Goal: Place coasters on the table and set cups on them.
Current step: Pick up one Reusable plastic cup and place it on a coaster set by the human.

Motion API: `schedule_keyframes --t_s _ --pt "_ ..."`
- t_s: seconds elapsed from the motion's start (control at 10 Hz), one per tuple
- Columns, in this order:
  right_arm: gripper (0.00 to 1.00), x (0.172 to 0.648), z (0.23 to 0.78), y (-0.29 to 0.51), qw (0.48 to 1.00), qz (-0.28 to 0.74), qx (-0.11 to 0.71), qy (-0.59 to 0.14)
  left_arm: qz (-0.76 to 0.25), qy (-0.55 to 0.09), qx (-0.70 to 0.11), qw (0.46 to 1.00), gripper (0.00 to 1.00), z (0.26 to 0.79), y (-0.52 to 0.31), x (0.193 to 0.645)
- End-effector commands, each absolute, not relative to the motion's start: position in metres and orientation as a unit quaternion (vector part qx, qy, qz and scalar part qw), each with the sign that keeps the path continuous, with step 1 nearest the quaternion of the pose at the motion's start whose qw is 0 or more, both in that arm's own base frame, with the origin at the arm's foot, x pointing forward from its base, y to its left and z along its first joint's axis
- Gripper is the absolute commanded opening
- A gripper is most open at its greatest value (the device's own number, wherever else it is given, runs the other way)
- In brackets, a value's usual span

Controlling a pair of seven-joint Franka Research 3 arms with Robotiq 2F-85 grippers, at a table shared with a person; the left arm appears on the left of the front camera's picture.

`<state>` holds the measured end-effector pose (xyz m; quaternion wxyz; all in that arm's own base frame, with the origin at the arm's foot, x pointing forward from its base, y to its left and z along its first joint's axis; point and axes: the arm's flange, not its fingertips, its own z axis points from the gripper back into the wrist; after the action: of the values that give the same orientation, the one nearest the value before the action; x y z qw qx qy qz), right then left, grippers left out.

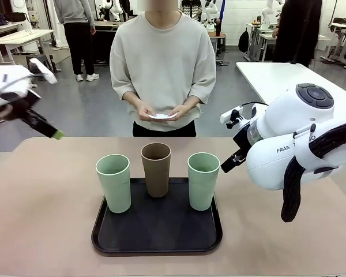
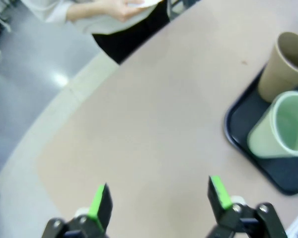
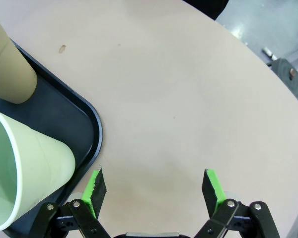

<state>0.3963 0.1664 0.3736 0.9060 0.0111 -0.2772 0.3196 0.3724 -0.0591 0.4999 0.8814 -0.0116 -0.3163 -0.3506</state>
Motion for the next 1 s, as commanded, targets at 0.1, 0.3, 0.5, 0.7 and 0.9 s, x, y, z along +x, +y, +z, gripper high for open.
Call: schedule_keyframes --t_s 0.1,0.3,0.5,0.7,0.9 --pt "1.0 0.396 0.373 0.167 0.906 0.32 0.011 -0.277 -0.356 -0.23 -0.058 0.904 1.0 0.481 -0.037 0.302" --pt "1.0 0.396 0.374 0.166 0.906 0.32 0.011 -0.277 -0.314 -0.184 -0.174 0.915 1.0 0.483 -0.015 0.298" --pt "1.0 0.385 0.439 0.118 0.908 0.223 0.163 -0.315 -0.271 -0.192 -0.269 0.904 1.0 0.485 0.014 0.299" --pt "1.0 0.391 0.447 0.055 0.929 0.139 0.23 -0.253 -0.236 -0.195 -0.361 0.881 1.0 0.472 0.034 0.316" --pt "1.0 0.364 0.445 -0.003 0.949 0.149 0.227 -0.163 -0.216 -0.187 -0.42 0.861 1.0 0.467 0.064 0.319"
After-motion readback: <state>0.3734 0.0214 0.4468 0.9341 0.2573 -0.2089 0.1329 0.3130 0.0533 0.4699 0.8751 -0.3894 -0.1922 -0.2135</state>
